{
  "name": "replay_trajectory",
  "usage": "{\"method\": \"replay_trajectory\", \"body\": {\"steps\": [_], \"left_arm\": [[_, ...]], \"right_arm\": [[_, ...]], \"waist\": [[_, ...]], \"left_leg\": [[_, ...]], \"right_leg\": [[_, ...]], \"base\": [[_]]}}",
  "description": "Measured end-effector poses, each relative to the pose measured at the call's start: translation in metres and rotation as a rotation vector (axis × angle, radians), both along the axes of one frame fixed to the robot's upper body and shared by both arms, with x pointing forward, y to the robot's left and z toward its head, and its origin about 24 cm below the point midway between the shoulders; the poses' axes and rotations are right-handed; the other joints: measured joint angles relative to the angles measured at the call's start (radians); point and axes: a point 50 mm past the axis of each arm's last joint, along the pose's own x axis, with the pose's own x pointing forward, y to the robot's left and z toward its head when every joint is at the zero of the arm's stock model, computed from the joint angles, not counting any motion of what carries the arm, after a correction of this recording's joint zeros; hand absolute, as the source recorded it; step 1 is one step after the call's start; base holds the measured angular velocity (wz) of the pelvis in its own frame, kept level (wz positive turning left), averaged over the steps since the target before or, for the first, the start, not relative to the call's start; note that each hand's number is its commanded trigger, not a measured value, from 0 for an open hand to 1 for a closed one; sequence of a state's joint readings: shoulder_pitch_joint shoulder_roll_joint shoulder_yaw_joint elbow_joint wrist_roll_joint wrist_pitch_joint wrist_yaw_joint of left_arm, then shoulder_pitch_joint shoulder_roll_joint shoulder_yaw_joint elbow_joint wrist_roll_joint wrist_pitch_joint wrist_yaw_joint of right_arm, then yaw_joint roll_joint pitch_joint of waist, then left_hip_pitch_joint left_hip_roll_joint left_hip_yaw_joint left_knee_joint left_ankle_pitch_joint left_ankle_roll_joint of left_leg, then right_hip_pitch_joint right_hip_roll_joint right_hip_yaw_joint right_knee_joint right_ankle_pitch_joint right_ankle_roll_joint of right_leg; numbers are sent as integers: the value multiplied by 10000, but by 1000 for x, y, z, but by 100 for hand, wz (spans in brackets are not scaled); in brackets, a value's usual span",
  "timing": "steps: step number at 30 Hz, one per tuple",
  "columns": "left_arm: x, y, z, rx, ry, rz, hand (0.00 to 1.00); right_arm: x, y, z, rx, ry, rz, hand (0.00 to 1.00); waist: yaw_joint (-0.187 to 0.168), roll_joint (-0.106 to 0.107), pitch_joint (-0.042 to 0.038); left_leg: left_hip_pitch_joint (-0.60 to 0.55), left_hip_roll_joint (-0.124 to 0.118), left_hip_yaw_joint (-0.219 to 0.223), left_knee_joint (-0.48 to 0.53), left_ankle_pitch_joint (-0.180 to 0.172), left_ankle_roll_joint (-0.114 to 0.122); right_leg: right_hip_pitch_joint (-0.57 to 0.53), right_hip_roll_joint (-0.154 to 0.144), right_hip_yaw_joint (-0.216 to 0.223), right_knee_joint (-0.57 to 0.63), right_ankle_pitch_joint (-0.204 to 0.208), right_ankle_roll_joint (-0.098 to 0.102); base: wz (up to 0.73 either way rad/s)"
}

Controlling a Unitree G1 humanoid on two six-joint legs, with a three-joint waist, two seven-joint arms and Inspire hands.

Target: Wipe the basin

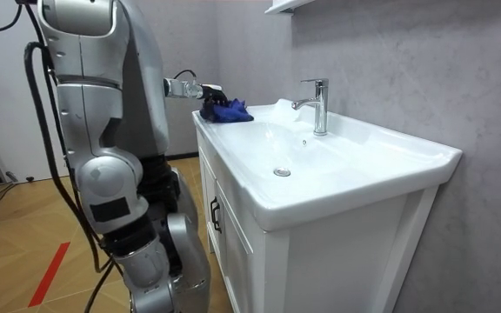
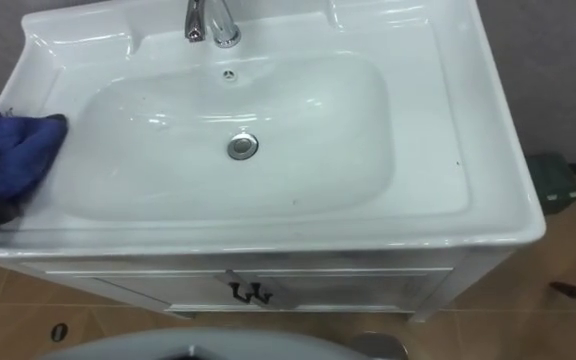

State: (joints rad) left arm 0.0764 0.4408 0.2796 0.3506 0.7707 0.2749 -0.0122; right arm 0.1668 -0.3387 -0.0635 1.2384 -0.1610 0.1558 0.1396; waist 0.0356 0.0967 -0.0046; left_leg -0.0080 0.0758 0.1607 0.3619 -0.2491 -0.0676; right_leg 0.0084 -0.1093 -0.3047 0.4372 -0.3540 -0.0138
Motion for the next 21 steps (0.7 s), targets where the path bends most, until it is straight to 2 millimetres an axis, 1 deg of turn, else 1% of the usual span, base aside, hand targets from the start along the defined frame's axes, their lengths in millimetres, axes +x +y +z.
{"method": "replay_trajectory", "body": {"steps": [3, 8, 12, 14, 17, 21], "left_arm": [[0, 3, 1, -1172, -742, 570, 0], [1, 4, 0, -3511, -2057, 1333, 0], [-2, 7, 0, -5024, -2911, 1898, 0], [-3, 5, -1, -6199, -3663, 2279, 0], [-1, -1, -2, -7621, -4338, 2431, 0], [1, -3, -3, -8435, -4665, 2514, 0]], "right_arm": [[2, 0, 0, -88, 4, -36, 0], [4, 3, -2, -82, 5, -86, 0], [3, 7, -3, -2, 100, -141, 0], [3, 7, -3, 4, 94, -139, 0], [0, 7, -3, -13, 213, -178, 0], [-1, 7, -3, 45, 275, -199, 0]], "waist": [[-11, 9, 6], [22, 1, 17], [78, -15, 21], [173, -16, 25], [319, -26, 25], [472, -23, 25]], "left_leg": [[-14, 0, -24, 38, 1, 4], [-70, -54, -249, 97, 2, 7], [-69, -55, -254, 95, 3, 10], [-94, -74, -266, 100, 3, 10], [-113, -126, -269, 98, 22, 42], [-121, -167, -269, 97, 25, 48]], "right_leg": [[58, -5, -60, -60, 23, 26], [111, -94, -209, -72, 19, 42], [116, -89, -224, -82, 18, 44], [116, -92, -267, -92, 21, 49], [112, -118, -282, -93, 38, 81], [111, -154, -279, -93, 48, 120]], "base": [[4], [9], [2], [2], [3], [0]]}}
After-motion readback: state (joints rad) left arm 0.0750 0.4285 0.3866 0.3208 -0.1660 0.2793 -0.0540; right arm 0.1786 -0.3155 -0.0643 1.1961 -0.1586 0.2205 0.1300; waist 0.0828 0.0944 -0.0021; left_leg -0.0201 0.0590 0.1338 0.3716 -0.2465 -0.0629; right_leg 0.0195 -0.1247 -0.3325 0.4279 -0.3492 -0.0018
